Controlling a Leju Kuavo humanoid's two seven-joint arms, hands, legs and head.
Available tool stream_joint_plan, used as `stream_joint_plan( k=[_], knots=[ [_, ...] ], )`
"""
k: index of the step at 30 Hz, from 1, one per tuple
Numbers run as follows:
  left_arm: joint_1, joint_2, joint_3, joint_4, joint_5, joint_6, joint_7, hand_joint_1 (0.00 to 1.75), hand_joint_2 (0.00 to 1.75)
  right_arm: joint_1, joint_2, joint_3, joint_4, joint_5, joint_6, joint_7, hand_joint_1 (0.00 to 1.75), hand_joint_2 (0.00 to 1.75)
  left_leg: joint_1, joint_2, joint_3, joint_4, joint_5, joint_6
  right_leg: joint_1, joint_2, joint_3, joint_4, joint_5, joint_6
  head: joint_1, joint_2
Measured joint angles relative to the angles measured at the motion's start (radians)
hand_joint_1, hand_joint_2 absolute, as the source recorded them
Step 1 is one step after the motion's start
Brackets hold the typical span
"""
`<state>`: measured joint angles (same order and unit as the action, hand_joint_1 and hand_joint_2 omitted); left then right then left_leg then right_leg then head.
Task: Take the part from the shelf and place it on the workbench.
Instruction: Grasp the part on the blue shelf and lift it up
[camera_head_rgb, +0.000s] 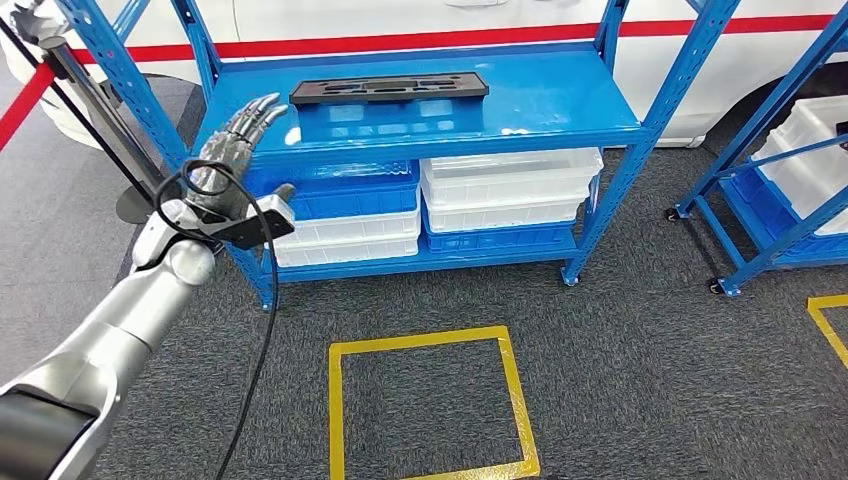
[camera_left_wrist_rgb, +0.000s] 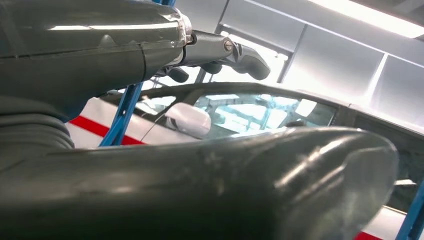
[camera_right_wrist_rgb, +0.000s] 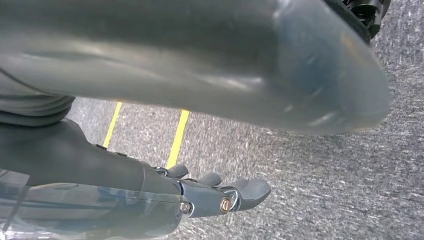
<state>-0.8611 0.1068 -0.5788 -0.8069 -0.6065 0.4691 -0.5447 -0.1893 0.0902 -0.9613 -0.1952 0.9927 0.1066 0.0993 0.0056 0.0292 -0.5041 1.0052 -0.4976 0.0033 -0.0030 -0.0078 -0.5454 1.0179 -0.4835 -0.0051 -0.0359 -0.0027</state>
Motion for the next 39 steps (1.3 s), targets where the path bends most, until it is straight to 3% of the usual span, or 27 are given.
stream_joint_plan(
  k=[22, 26, 29, 31, 34, 35, 36, 37, 39],
  knots=[
    [0.046, 0.0, 0.008, -0.079, -0.021, -0.034, -0.009, 0.0, 0.0, 0.0, -0.002, -0.001, 0.0, -0.016, 0.015, -0.001, 0.0, 0.0, -0.001, 0.0, -0.005, 0.006, -0.001, 0.002, -0.002, 0.0, -0.002, -0.001, 0.002, 0.004, 0.0, 0.0],
    [0.047, 0.0, 0.009, -0.079, -0.021, -0.035, -0.01, 0.0, 0.0, 0.0, -0.002, -0.001, 0.001, -0.016, 0.016, -0.001, 0.0, 0.0, -0.003, 0.0, -0.011, 0.012, -0.002, 0.007, -0.003, 0.0, -0.005, -0.002, 0.006, 0.01, 0.0, 0.0],
    [0.048, 0.0, 0.009, -0.081, -0.021, -0.037, -0.013, 0.0, 0.0, 0.0, -0.003, -0.001, 0.001, -0.015, 0.018, -0.001, 0.0, 0.0, 0.0, 0.0, -0.011, -0.001, 0.003, 0.02, -0.004, 0.0, -0.01, 0.011, 0.018, 0.022, 0.0, 0.0],
    [0.047, 0.0, 0.009, -0.086, -0.02, -0.039, -0.016, 0.0, 0.0, -0.001, -0.005, -0.001, 0.001, -0.014, 0.02, -0.002, 0.0, 0.0, 0.008, 0.003, 0.0, -0.016, 0.007, 0.029, -0.003, 0.002, -0.035, 0.052, 0.005, 0.03, 0.0, 0.0],
    [0.047, 0.0, 0.01, -0.09, -0.019, -0.043, -0.019, 0.0, 0.0, 0.0, -0.008, -0.001, 0.001, -0.012, 0.02, -0.003, 0.0, 0.0, 0.01, 0.004, 0.006, -0.021, 0.009, 0.034, -0.011, 0.006, -0.137, 0.212, -0.058, 0.041, 0.0, 0.0],
    [0.05, 0.0, 0.009, -0.09, -0.019, -0.045, -0.02, 0.0, 0.0, 0.001, -0.009, -0.001, 0.001, -0.012, 0.02, -0.003, 0.0, 0.0, 0.011, 0.004, 0.007, -0.02, 0.007, 0.032, -0.016, 0.006, -0.17, 0.253, -0.063, 0.046, 0.0, 0.0],
    [0.054, -0.001, 0.009, -0.091, -0.019, -0.046, -0.021, 0.0, 0.0, 0.002, -0.01, -0.001, 0.001, -0.012, 0.02, -0.003, 0.0, 0.0, 0.013, 0.003, 0.01, -0.02, 0.003, 0.029, -0.02, 0.006, -0.189, 0.264, -0.051, 0.05, 0.0, 0.0],
    [0.058, -0.001, 0.009, -0.093, -0.019, -0.048, -0.022, 0.0, 0.0, 0.003, -0.011, -0.001, 0.001, -0.011, 0.02, -0.003, 0.0, 0.0, 0.016, 0.003, 0.016, -0.019, -0.003, 0.024, -0.025, 0.005, -0.189, 0.238, -0.019, 0.053, 0.0, 0.0],
    [0.061, -0.001, 0.009, -0.097, -0.019, -0.048, -0.022, 0.0, 0.0, 0.004, -0.013, -0.001, 0.002, -0.011, 0.02, -0.003, 0.0, 0.0, 0.024, 0.003, 0.033, -0.018, -0.019, 0.01, -0.031, -0.001, -0.153, 0.12, 0.07, 0.059, 0.0, 0.0]
  ],
)
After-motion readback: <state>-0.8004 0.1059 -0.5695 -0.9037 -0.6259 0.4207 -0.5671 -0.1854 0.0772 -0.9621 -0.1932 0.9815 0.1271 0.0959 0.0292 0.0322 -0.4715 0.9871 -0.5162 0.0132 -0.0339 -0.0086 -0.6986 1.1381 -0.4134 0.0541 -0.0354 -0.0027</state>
